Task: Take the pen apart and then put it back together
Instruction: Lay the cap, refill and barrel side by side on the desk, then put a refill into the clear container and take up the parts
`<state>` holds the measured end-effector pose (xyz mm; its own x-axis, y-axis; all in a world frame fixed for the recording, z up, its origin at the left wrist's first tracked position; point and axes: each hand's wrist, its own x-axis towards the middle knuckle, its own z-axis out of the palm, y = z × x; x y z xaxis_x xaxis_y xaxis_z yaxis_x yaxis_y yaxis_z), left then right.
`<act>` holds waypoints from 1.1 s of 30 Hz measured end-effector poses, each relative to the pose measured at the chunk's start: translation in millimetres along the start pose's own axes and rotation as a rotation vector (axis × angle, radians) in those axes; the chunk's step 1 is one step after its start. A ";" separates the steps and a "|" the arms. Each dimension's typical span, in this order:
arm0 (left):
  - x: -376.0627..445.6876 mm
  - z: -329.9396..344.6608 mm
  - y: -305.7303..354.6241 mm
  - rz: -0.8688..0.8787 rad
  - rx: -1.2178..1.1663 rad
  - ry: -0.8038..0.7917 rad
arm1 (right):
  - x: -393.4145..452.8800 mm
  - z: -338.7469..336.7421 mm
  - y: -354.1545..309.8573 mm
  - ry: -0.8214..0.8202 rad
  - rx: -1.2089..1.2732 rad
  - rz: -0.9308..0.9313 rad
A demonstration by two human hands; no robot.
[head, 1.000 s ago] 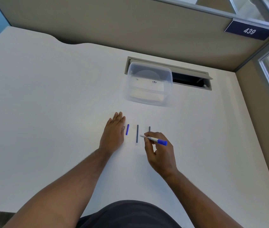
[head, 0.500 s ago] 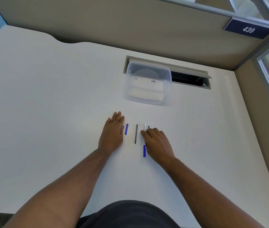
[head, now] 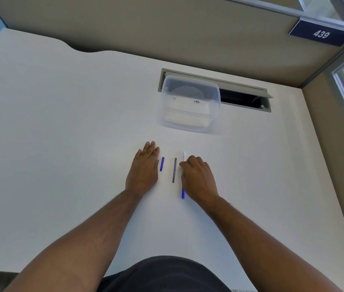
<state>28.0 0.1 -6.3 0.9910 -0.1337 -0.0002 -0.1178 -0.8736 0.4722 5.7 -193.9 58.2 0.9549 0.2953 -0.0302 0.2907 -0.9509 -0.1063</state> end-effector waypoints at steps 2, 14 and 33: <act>0.1 -0.1 -0.1 0.003 0.010 -0.004 | 6.0 -5.0 -10.5 -0.001 0.074 0.096; -2.1 -4.8 2.4 0.016 0.052 -0.014 | 36.3 0.1 -34.8 -0.259 0.135 0.451; -3.0 -4.2 4.3 0.021 0.085 -0.005 | 118.8 -86.6 16.8 0.211 0.107 0.120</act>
<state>24.8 -1.2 -0.6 0.9880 -0.1542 0.0048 -0.1435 -0.9070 0.3958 129.3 -182.8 138.9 0.9769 0.1441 0.1580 0.1770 -0.9594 -0.2197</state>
